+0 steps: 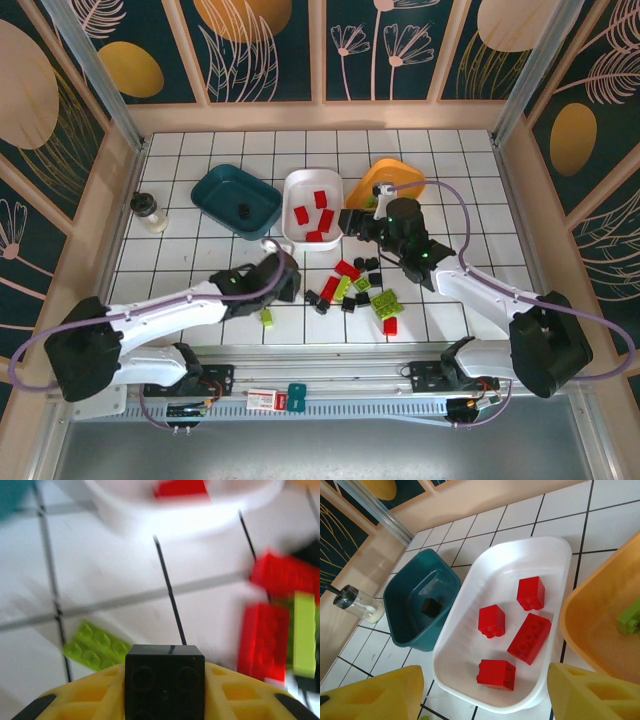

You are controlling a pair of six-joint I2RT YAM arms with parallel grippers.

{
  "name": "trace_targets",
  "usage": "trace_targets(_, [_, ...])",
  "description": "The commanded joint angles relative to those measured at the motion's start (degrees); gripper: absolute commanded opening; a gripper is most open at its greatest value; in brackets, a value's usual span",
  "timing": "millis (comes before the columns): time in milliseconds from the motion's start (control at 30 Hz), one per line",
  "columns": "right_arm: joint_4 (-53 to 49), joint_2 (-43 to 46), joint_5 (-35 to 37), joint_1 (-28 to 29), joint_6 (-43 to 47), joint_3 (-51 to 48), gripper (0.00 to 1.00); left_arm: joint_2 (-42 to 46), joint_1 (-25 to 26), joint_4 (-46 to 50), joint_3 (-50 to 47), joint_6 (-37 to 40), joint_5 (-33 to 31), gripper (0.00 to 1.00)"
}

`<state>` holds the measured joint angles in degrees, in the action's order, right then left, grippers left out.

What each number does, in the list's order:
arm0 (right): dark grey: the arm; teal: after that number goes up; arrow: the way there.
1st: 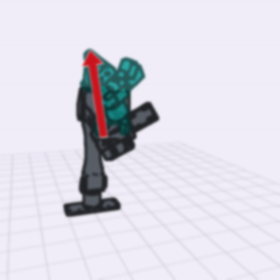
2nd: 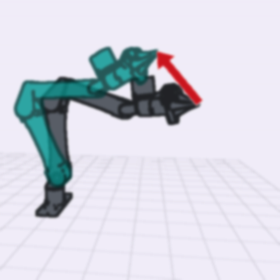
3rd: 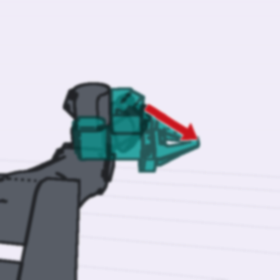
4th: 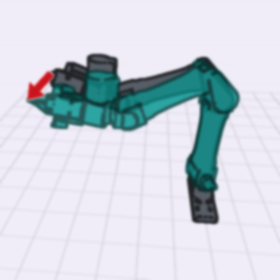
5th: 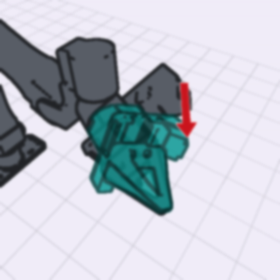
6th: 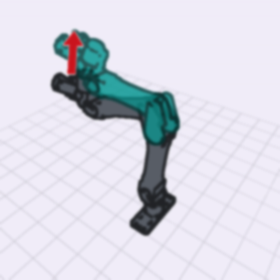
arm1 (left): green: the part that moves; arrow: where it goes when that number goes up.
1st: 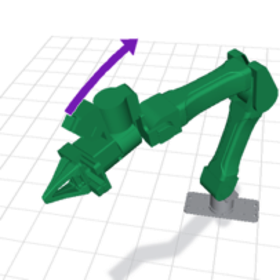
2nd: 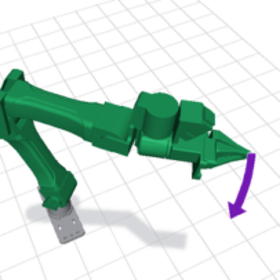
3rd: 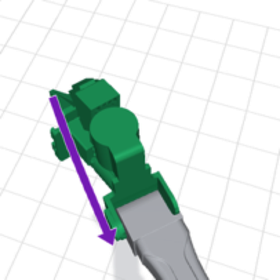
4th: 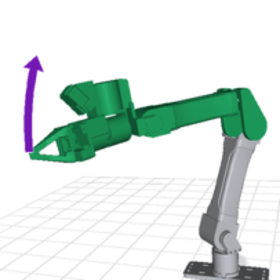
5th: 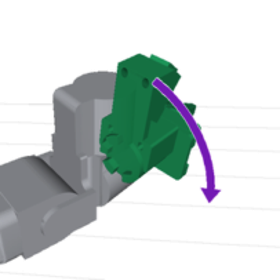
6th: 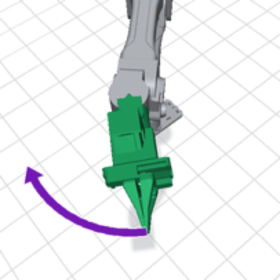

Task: Sort the legos into containers by color
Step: Pick up the lego from the middle-left of the table, then place the lego in the container, then pick up the lego from the bottom-center of the table.

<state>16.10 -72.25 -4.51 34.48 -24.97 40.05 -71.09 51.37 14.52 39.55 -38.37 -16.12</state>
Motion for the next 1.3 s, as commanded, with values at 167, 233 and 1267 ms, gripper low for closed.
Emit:
trace_targets(167, [-0.5,1.4,0.4,0.0,-1.7,-2.0,0.67,-8.0,-20.9,-11.7,9.1,3.6,2.8,0.30])
trace_targets(233, [-1.0,1.7,0.6,0.2,-1.5,-2.7,0.67,-12.2,-24.3,-12.8,11.9,3.1,4.2,0.29])
trace_targets(1267, [-26.6,-20.2,9.2,25.8,18.6,13.1,0.65,3.1,-29.5,-14.7,6.2,-2.2,16.6,0.99])
